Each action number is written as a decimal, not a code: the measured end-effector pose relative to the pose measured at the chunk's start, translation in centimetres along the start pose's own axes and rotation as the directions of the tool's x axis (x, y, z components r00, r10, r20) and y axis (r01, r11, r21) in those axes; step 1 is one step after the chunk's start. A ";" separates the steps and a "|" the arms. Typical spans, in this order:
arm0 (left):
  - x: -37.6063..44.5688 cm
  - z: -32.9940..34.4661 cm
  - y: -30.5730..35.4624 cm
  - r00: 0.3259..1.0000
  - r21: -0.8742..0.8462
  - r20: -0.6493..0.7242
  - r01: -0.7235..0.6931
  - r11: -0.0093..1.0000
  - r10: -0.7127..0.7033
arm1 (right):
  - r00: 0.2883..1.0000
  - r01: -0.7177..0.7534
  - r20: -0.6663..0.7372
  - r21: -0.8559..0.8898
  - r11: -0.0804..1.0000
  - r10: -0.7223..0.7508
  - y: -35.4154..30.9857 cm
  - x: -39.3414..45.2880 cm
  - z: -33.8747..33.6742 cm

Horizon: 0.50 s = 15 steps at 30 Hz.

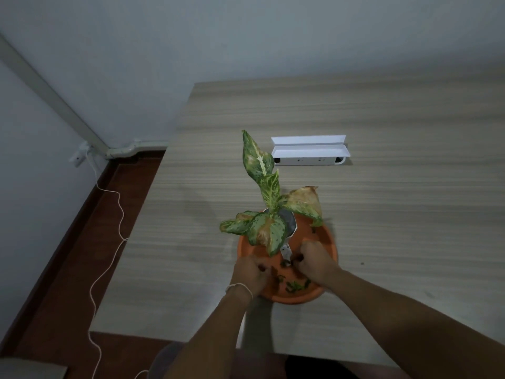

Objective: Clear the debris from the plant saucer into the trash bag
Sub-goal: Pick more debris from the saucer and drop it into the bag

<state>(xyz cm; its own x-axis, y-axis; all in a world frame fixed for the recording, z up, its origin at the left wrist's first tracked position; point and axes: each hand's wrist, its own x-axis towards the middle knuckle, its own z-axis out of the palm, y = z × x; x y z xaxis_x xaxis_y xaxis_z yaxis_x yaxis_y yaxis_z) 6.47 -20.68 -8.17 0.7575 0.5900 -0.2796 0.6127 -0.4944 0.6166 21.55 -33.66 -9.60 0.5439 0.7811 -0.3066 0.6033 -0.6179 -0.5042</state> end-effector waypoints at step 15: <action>-13.4 -10.5 -14.7 0.874 -0.364 -0.298 0.268 0.892 -0.384 | 0.931 0.340 0.111 0.087 0.936 -0.348 -19.7 -1.4 8.4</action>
<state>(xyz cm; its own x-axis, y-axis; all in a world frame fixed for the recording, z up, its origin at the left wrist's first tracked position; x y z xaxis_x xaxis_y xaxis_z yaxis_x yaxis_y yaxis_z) -15.10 -14.57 -5.76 0.3594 0.8957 -0.2618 0.6672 -0.0505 0.7432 3.99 -21.81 -6.01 0.2310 0.9523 -0.1996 0.6991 -0.3051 -0.6466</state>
